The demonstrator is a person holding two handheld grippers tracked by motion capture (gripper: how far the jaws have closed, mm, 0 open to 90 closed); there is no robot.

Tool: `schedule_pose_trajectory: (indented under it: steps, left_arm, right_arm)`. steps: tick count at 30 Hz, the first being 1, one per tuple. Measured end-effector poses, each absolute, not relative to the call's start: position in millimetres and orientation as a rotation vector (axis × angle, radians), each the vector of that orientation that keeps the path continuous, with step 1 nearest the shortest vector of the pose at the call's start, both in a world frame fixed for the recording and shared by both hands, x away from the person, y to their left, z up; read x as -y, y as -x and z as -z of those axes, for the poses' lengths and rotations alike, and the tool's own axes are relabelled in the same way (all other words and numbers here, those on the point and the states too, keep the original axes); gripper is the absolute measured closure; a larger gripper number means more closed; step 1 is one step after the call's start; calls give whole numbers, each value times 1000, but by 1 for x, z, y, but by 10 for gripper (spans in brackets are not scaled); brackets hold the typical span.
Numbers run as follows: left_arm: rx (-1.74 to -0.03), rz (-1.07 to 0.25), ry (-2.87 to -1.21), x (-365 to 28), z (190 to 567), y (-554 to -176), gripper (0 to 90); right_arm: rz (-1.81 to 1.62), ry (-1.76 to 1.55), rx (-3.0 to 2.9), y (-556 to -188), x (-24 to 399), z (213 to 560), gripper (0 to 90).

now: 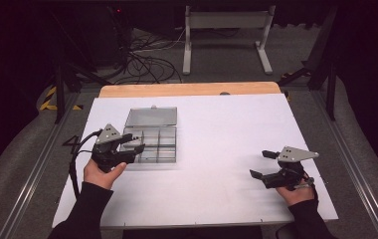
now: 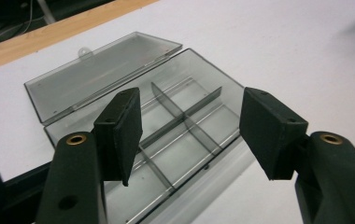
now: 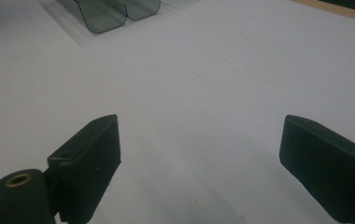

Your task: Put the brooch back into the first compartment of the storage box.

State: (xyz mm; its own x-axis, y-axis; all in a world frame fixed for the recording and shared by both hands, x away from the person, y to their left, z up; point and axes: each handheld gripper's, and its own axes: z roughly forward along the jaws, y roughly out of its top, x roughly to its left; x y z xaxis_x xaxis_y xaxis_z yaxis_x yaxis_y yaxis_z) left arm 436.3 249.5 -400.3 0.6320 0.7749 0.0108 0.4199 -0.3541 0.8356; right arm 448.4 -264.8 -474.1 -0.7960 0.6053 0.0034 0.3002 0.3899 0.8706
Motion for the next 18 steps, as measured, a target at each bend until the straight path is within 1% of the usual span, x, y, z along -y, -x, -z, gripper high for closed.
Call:
schedule_pose_trajectory:
  steps: [11, 18]
  left_arm:
    - [-890, -550, -1931, -251, 408, -413, 296]
    - [-888, -537, -1901, -255, 420, -402, 279]
  right_arm:
    - [-1381, -765, -2351, -447, 263, 473, 126]
    - [-1396, -742, -2354, -444, 260, 472, 125]
